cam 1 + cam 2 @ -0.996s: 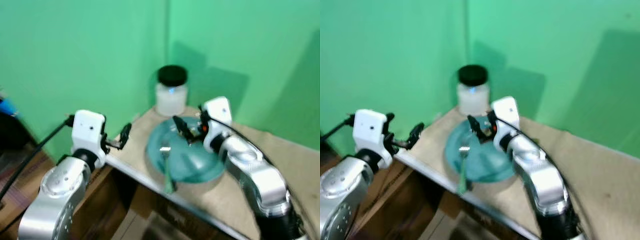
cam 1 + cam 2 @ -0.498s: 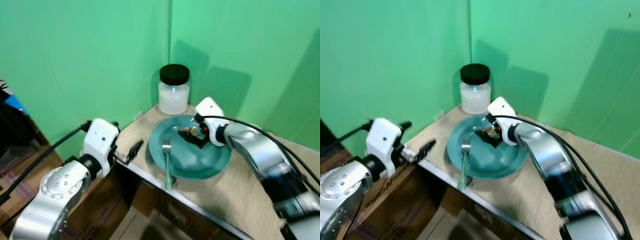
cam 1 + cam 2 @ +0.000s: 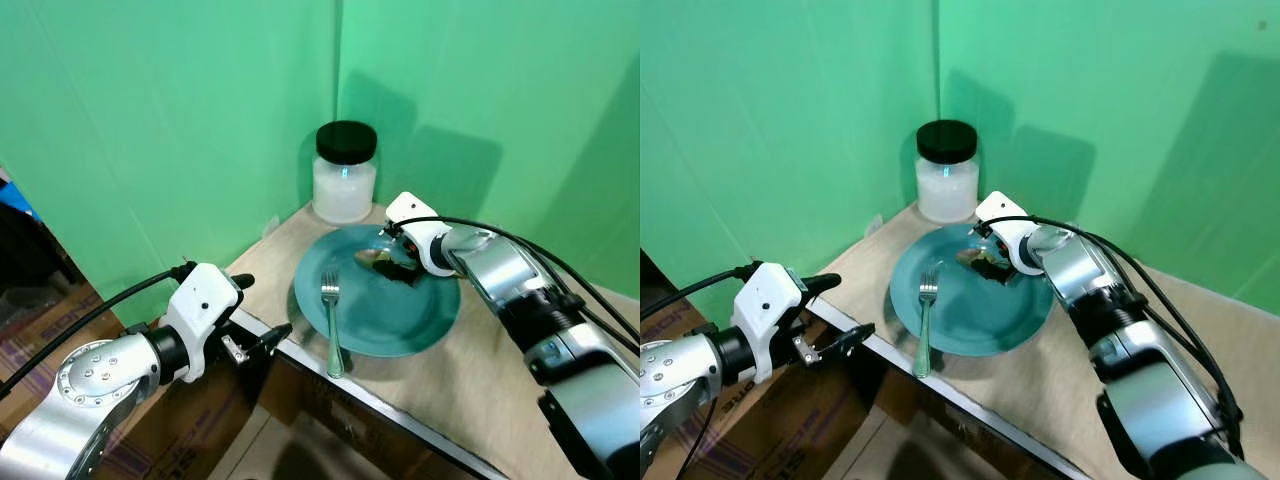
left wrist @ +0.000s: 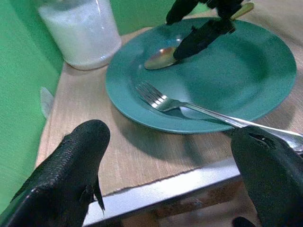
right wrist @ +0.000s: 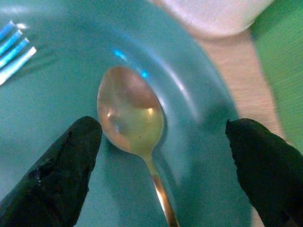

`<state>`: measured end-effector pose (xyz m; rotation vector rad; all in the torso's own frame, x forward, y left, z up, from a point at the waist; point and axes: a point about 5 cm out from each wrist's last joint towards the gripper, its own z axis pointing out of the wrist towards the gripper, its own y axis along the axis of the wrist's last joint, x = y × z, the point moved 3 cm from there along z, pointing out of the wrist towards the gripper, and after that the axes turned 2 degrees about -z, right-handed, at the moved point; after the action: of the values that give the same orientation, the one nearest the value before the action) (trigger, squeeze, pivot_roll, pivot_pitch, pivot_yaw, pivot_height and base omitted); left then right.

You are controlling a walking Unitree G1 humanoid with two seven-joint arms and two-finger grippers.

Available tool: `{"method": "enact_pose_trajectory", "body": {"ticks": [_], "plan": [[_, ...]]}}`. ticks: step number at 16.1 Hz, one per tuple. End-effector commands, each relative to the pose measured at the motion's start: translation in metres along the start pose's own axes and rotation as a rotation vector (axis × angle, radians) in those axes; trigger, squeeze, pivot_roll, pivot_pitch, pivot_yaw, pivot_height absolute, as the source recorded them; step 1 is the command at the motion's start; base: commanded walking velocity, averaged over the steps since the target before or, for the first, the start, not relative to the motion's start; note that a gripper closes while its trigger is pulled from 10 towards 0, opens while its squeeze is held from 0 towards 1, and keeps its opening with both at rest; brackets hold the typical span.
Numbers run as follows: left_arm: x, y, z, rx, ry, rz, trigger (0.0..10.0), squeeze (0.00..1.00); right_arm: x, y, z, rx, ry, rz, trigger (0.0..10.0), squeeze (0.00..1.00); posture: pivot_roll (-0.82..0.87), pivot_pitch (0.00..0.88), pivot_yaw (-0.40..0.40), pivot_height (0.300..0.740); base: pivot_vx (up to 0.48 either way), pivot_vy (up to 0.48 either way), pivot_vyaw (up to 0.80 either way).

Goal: Setting the table

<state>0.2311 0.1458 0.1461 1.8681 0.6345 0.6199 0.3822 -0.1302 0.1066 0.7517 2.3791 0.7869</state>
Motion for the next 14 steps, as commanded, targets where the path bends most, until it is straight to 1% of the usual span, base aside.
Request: {"method": "enact_pose_trajectory", "body": {"ticks": [1, 3, 4, 5, 6, 7, 8, 9, 10, 11, 13, 14], "plan": [[-0.003, 0.003, -0.002, -0.015, -0.023, 0.01, 10.0, 0.0, -0.005, 0.002, -0.001, -0.008, 0.002, 0.023, 10.0, 0.0, -0.05, 0.0, 0.012, 0.74, 0.0, 0.0, 0.0], [-0.006, 0.004, -0.001, -0.024, -0.05, 0.003, 10.0, 0.0, -0.005, -0.002, 0.0, 0.017, 0.022, 0.041, 10.0, 0.0, -0.05, 0.0, 0.013, 0.74, 0.0, 0.0, 0.0], [-0.008, 0.004, -0.001, -0.024, -0.065, 0.003, 10.0, 0.0, -0.005, -0.003, 0.001, 0.026, 0.038, 0.048, 9.5, 0.0, -0.04, 0.0, 0.012, 0.74, 0.0, 0.0, 0.0], [-0.008, 0.004, -0.001, -0.023, -0.073, 0.005, 10.0, 0.0, -0.005, -0.005, 0.001, 0.035, 0.047, 0.058, 7.0, 0.0, -0.04, 0.0, 0.012, 0.74, 0.0, 0.0, 0.0], [-0.009, 0.003, -0.002, -0.022, -0.079, 0.006, 10.0, 0.0, -0.006, -0.008, 0.001, 0.044, 0.05, 0.063, 4.9, 0.0, -0.04, 0.0, 0.012, 0.74, 0.0, 0.0, 0.0], [-0.009, 0.003, -0.002, -0.023, -0.086, 0.008, 10.0, 0.0, -0.007, -0.009, 0.001, 0.048, 0.051, 0.063, 4.7, 0.0, -0.04, 0.0, 0.009, 0.74, 0.0, 0.0, 0.0], [-0.011, 0.005, -0.001, -0.033, -0.111, 0.015, 10.0, 0.0, -0.009, -0.013, 0.0, 0.059, 0.053, 0.065, 4.0, 0.0, -0.04, 0.0, 0.006, 0.74, 0.0, 0.0, 0.0], [-0.012, 0.006, 0.001, -0.043, -0.133, 0.024, 10.0, 0.0, -0.011, -0.016, -0.001, 0.069, 0.051, 0.063, 3.7, 0.0, -0.04, 0.0, -0.001, 0.74, 0.0, 0.0, 0.0], [-0.014, 0.008, 0.002, -0.063, -0.161, 0.018, 10.0, 0.0, -0.012, -0.018, -0.002, 0.075, 0.05, 0.059, 3.7, 0.0, -0.04, 0.0, 0.0, 0.74, 0.0, 0.0, 0.0], [-0.013, 0.009, 0.003, -0.075, -0.168, 0.01, 10.0, 0.0, -0.013, -0.019, -0.002, 0.08, 0.05, 0.053, 3.6, 0.0, -0.05, 0.0, 0.001, 0.74, 0.0, 0.0, 0.0], [-0.012, 0.007, 0.004, -0.07, -0.184, 0.02, 10.0, 0.0, -0.014, -0.02, -0.003, 0.087, 0.056, 0.043, 3.4, 0.0, -0.05, 0.0, 0.0, 0.74, 0.0, 0.0, 0.0], [-0.012, 0.006, 0.004, -0.07, -0.196, 0.015, 10.0, 0.0, -0.014, -0.022, -0.003, 0.098, 0.062, 0.032, 2.4, 0.0, -0.05, 0.0, 0.0, 0.74, 0.0, 0.0, 0.0]]}}
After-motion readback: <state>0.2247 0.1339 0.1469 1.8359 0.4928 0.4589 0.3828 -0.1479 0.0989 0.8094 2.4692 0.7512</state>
